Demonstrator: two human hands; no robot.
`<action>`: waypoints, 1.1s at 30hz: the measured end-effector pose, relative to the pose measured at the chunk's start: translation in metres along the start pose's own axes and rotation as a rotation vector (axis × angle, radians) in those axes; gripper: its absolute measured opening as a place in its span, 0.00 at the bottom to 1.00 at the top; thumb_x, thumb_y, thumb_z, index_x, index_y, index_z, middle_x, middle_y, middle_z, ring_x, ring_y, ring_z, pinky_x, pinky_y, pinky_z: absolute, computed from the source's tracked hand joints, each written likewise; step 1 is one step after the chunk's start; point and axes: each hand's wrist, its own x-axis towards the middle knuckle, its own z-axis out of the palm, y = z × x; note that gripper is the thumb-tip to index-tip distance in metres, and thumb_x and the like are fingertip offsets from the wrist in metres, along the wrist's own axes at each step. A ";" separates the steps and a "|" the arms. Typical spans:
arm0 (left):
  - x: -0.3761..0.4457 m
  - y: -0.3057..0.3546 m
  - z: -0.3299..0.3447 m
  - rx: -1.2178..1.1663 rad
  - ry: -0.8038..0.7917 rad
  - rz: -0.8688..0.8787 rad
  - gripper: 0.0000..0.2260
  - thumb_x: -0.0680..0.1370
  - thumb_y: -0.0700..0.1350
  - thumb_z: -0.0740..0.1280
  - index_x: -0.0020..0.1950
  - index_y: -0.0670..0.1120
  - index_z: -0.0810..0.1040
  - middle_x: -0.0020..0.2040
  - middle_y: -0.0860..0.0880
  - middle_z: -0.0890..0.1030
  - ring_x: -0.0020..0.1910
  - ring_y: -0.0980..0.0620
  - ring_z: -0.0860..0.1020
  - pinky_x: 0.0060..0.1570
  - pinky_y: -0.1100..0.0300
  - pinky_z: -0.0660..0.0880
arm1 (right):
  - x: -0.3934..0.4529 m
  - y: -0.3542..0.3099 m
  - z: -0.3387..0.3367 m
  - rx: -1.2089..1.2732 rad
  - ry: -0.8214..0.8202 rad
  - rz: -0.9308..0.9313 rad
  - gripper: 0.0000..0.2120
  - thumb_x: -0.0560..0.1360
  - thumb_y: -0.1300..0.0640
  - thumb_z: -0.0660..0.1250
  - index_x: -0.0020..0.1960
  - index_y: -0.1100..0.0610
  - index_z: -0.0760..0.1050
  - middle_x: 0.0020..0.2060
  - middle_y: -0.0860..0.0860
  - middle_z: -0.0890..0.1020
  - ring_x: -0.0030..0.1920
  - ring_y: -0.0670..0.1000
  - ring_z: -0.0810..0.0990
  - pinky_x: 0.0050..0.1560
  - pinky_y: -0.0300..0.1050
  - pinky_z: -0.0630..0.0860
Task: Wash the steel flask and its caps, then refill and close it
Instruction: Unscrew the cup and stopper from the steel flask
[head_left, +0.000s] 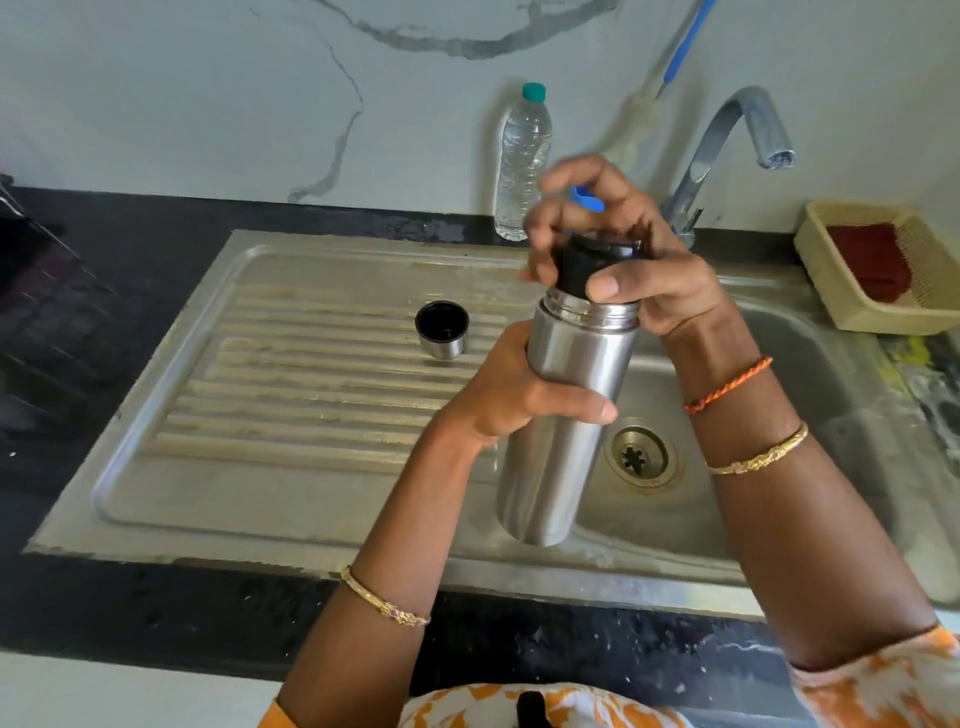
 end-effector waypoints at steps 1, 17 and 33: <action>0.001 0.002 0.001 0.020 0.035 0.002 0.24 0.56 0.44 0.78 0.48 0.35 0.78 0.43 0.36 0.82 0.43 0.44 0.80 0.43 0.46 0.79 | -0.004 0.001 -0.005 -0.041 0.046 0.034 0.29 0.63 0.62 0.75 0.60 0.60 0.66 0.48 0.58 0.75 0.46 0.56 0.76 0.54 0.53 0.72; 0.003 0.017 -0.012 0.366 0.182 -0.090 0.23 0.57 0.46 0.81 0.49 0.47 0.79 0.43 0.53 0.84 0.43 0.53 0.83 0.47 0.51 0.81 | -0.023 -0.009 0.028 -0.429 0.515 0.119 0.18 0.67 0.67 0.73 0.55 0.61 0.73 0.46 0.55 0.77 0.47 0.50 0.77 0.52 0.44 0.75; -0.001 0.009 0.010 0.677 0.208 -0.170 0.28 0.59 0.49 0.81 0.55 0.50 0.75 0.46 0.55 0.81 0.43 0.56 0.80 0.40 0.63 0.76 | -0.047 -0.031 0.020 -1.162 0.481 0.727 0.24 0.68 0.31 0.64 0.48 0.51 0.76 0.40 0.48 0.80 0.41 0.47 0.78 0.42 0.47 0.74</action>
